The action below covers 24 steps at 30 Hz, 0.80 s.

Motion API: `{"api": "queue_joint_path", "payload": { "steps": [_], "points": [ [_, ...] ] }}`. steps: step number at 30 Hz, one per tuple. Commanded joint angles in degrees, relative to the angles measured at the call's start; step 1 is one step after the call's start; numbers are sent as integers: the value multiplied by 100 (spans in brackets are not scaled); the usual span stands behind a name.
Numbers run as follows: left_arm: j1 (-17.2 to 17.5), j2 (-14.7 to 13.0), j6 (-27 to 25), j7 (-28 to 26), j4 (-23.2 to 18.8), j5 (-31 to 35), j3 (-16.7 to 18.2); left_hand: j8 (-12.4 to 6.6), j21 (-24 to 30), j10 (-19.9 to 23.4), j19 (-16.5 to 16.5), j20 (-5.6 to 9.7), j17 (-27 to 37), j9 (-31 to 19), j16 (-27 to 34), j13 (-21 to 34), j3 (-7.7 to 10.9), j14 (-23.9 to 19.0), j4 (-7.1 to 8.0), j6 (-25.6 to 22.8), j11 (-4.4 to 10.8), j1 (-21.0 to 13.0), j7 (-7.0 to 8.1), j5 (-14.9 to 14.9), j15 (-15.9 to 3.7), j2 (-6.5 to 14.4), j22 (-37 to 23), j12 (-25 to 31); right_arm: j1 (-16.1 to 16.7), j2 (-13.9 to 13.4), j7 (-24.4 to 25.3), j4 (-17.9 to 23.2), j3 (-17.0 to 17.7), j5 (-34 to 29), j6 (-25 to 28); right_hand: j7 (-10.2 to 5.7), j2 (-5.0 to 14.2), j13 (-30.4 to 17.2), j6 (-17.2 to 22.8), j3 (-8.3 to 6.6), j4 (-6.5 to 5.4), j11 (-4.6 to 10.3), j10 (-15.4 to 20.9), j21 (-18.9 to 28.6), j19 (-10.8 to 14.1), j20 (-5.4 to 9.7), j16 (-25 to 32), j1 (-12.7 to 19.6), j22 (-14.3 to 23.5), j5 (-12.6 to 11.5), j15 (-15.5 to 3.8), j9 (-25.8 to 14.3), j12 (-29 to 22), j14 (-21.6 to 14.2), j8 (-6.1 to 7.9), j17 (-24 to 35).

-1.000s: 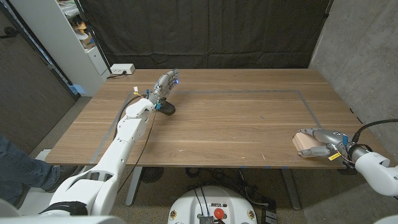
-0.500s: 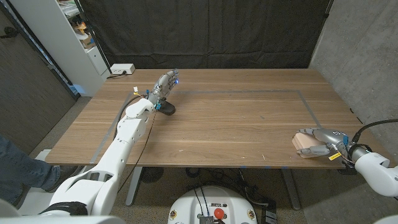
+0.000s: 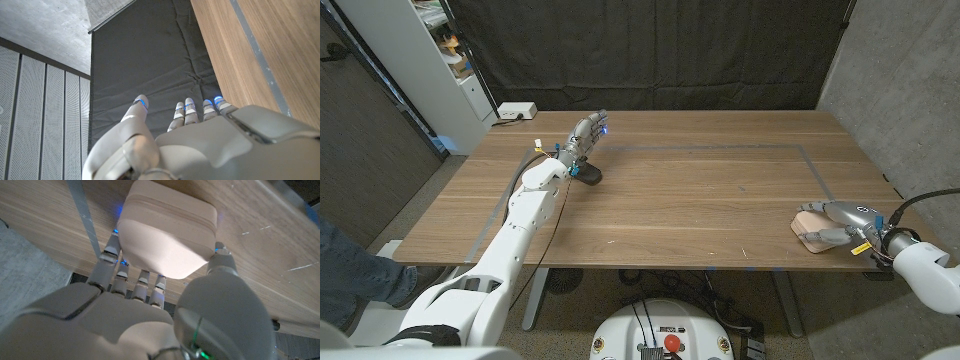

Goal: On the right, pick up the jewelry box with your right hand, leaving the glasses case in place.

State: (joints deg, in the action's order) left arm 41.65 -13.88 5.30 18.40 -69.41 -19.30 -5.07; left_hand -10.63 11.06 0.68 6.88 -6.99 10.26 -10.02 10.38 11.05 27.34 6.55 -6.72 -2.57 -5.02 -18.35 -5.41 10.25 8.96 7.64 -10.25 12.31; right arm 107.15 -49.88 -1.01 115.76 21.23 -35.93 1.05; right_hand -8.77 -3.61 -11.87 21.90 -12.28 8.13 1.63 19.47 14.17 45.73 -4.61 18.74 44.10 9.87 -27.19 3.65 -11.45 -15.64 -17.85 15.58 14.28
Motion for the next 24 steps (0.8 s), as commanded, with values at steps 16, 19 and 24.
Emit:
{"api": "queue_joint_path", "payload": {
  "steps": [16,19,24],
  "points": [
    [-128,93,139,68,243,2,5,1,36,-2,25,32,15,-20,25,32,42,32,4,12,-21,43,-1,9,-16,6,-16,6,-85,296,177,253,324,-220,-472,-42,191,-28,82,-27,-14,32,-26,-58,68,-16,56,307,8,48,-468,-3,51,-522,-11,51],
    [-126,97,150,74,247,1,8,1,37,-3,25,43,14,-20,25,32,43,33,3,12,-21,43,-10,9,-21,7,-16,5,-86,343,173,309,372,-254,-528,-44,187,-29,105,-26,-12,36,-27,-64,72,-16,58,318,8,55,-502,-3,57,-533,-9,54],
    [-124,101,166,89,253,-9,18,-1,37,-1,26,50,14,-20,26,32,45,32,3,9,-20,42,-19,9,-22,8,-16,6,-88,440,133,419,470,-302,-614,-44,189,-30,138,-25,-14,36,-14,-71,85,-28,60,331,9,68,-510,-4,61,-544,-10,62]
  ]
}}
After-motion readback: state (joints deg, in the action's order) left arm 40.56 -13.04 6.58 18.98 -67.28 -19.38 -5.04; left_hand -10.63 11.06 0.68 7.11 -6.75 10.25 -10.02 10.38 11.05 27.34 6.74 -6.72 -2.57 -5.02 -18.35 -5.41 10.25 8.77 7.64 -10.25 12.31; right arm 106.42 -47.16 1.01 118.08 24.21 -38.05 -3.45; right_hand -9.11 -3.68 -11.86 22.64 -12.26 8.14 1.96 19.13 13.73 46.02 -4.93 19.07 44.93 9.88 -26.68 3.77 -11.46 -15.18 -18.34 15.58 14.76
